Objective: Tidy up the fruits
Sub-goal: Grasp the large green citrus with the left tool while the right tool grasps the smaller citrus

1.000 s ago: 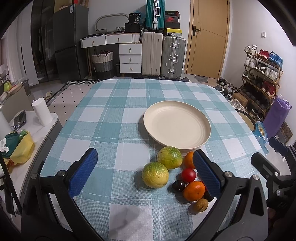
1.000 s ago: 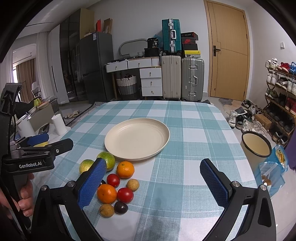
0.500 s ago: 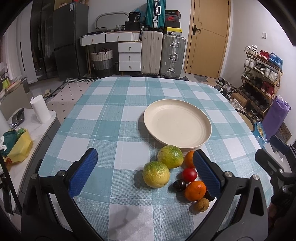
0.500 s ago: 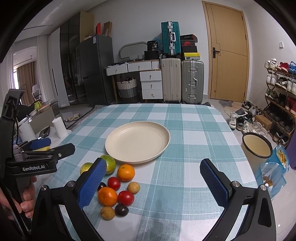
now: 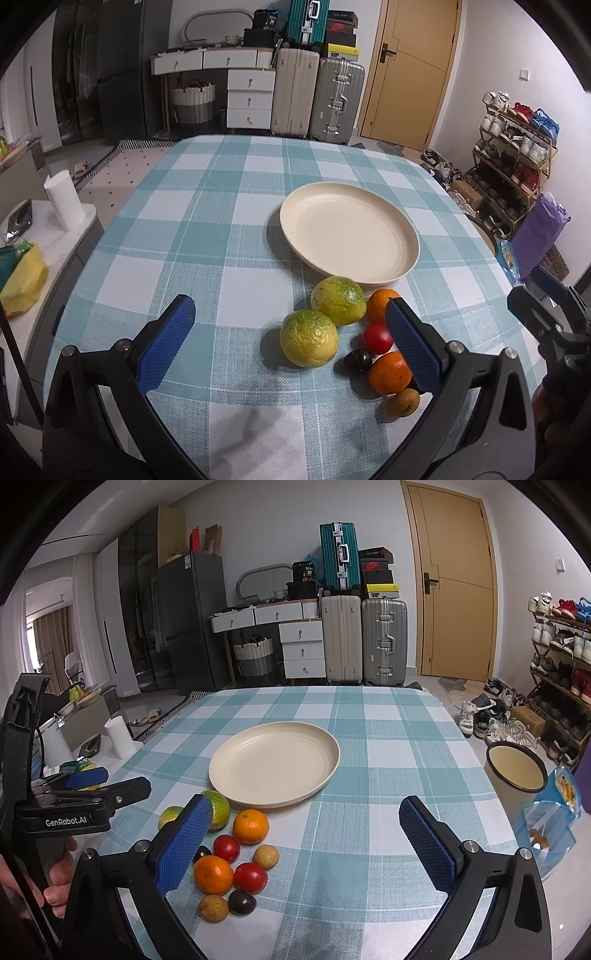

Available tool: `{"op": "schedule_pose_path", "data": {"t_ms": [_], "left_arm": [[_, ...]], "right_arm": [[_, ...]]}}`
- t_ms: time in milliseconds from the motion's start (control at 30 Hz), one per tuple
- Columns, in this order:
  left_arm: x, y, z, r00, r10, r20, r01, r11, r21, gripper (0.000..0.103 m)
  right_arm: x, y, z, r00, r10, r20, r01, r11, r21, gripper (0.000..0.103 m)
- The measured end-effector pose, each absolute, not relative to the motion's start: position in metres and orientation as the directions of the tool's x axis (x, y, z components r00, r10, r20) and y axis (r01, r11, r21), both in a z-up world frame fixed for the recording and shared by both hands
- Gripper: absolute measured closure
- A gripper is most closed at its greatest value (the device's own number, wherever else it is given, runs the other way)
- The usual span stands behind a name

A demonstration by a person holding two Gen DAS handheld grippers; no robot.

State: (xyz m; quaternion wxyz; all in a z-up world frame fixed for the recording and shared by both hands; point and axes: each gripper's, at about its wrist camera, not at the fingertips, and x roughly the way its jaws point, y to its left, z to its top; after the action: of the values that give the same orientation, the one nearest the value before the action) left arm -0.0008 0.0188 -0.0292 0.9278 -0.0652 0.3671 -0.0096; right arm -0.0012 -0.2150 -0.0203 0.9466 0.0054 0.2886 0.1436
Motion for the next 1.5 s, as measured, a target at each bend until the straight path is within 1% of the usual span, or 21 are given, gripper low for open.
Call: {"op": "schedule_pose_path", "data": {"t_ms": [167,467,700,833,900,967,1000,1067,1133,1200,1267,1300,1500], "left_arm": [[0.012,0.027,-0.044,0.690,-0.123,-0.714,-0.021,0.982,-0.189,0.001],[0.030,0.036,-0.070,0.635,-0.154,-0.757,-0.020,0.976,-0.215,0.001],[0.043,0.043,-0.088,0.591,-0.222,-0.776,-0.008,0.960,-0.280,0.002],[0.048,0.041,-0.091,0.585,-0.252,-0.771,0.014,0.954,-0.301,0.007],[0.051,0.042,-0.094,0.578,-0.276,-0.768,0.025,0.947,-0.321,0.015],[0.054,0.042,-0.096,0.566,-0.302,-0.768,0.035,0.939,-0.343,0.026],[0.055,0.042,-0.097,0.559,-0.314,-0.767,0.040,0.935,-0.353,0.028],[0.057,0.042,-0.099,0.549,-0.339,-0.764,0.054,0.926,-0.372,0.035],[0.058,0.042,-0.100,0.542,-0.360,-0.759,0.067,0.919,-0.388,0.037],[0.060,0.043,-0.100,0.539,-0.375,-0.754,0.075,0.913,-0.400,0.041],[0.059,0.043,-0.101,0.535,-0.390,-0.750,0.082,0.907,-0.413,0.053],[0.061,0.043,-0.102,0.525,-0.409,-0.746,0.092,0.899,-0.428,0.055],[0.058,0.045,-0.104,0.515,-0.436,-0.738,0.115,0.888,-0.445,0.056]], "right_arm": [[0.006,-0.215,-0.027,0.784,0.278,-0.555,-0.272,0.958,0.097,0.000],[0.018,-0.209,-0.042,0.763,0.284,-0.581,-0.283,0.954,0.096,0.000],[0.030,-0.204,-0.054,0.741,0.286,-0.607,-0.286,0.953,0.100,0.000],[0.036,-0.200,-0.057,0.736,0.286,-0.614,-0.287,0.953,0.100,0.000],[0.038,-0.199,-0.058,0.734,0.286,-0.616,-0.288,0.953,0.099,0.000],[0.040,-0.198,-0.058,0.731,0.288,-0.619,-0.289,0.952,0.102,0.000],[0.039,-0.198,-0.058,0.730,0.288,-0.620,-0.288,0.952,0.102,0.000],[0.041,-0.197,-0.059,0.728,0.287,-0.623,-0.288,0.952,0.101,0.000],[0.043,-0.197,-0.059,0.725,0.291,-0.625,-0.291,0.951,0.105,0.000],[0.045,-0.196,-0.059,0.720,0.296,-0.628,-0.296,0.949,0.109,0.000],[0.046,-0.195,-0.060,0.716,0.299,-0.631,-0.298,0.948,0.112,0.000],[0.048,-0.194,-0.060,0.713,0.301,-0.633,-0.300,0.947,0.114,0.000],[0.052,-0.186,-0.061,0.705,0.310,-0.637,-0.317,0.942,0.108,0.000]]}}
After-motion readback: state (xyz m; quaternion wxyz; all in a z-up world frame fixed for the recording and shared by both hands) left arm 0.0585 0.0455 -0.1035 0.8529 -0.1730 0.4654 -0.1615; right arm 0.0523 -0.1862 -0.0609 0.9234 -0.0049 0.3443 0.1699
